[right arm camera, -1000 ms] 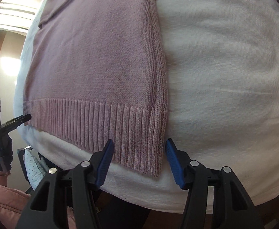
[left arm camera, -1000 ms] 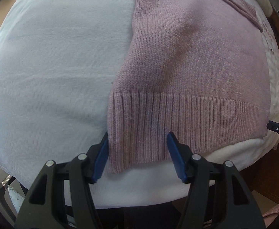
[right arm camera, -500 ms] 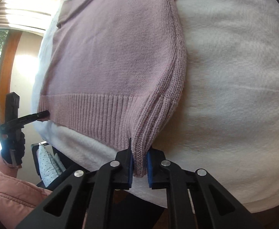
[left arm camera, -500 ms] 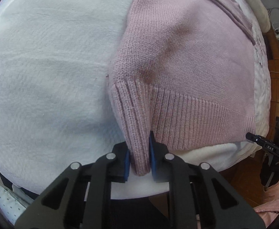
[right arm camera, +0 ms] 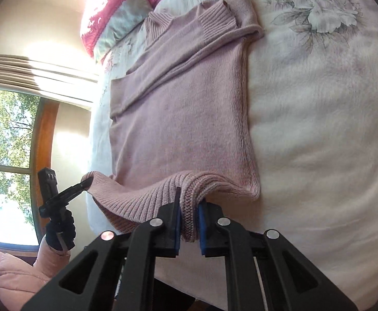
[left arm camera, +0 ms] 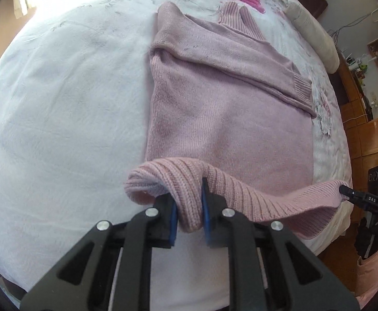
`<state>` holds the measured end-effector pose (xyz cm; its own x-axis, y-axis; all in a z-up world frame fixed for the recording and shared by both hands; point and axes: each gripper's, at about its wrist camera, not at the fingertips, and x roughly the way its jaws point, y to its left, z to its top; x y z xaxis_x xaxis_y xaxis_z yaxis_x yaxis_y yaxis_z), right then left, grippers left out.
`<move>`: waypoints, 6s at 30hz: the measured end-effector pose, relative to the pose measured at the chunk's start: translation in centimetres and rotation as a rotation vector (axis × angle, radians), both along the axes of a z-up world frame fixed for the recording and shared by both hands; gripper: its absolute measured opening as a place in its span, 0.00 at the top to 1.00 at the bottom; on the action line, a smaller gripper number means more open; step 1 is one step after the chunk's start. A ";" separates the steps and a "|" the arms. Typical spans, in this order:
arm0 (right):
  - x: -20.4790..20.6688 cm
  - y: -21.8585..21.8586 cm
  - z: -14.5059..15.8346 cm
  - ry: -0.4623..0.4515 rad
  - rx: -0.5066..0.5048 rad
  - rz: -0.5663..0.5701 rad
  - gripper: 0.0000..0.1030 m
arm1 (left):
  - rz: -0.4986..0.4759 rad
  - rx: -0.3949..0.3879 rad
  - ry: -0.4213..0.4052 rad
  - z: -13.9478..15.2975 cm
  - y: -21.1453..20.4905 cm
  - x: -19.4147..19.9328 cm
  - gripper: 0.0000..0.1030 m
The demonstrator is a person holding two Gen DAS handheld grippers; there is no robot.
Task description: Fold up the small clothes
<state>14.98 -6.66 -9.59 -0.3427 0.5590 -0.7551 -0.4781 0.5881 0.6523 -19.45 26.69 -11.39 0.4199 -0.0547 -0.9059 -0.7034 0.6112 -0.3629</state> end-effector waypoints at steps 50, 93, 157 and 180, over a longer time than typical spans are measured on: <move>7.6 7.5 -2.9 -0.197 -0.127 0.043 0.42 | -0.204 0.106 0.143 -5.9 9.5 9.7 0.91; 13.7 13.4 7.6 -0.396 0.060 0.034 0.90 | -0.099 0.369 -0.224 7.5 11.4 14.5 0.93; 10.8 9.0 -4.1 -0.151 -0.175 0.056 0.84 | -0.073 0.055 0.117 -5.6 10.6 9.9 0.88; 10.2 13.2 -6.3 -0.202 -0.263 0.179 0.77 | -0.093 0.068 0.096 -6.2 12.1 12.6 0.90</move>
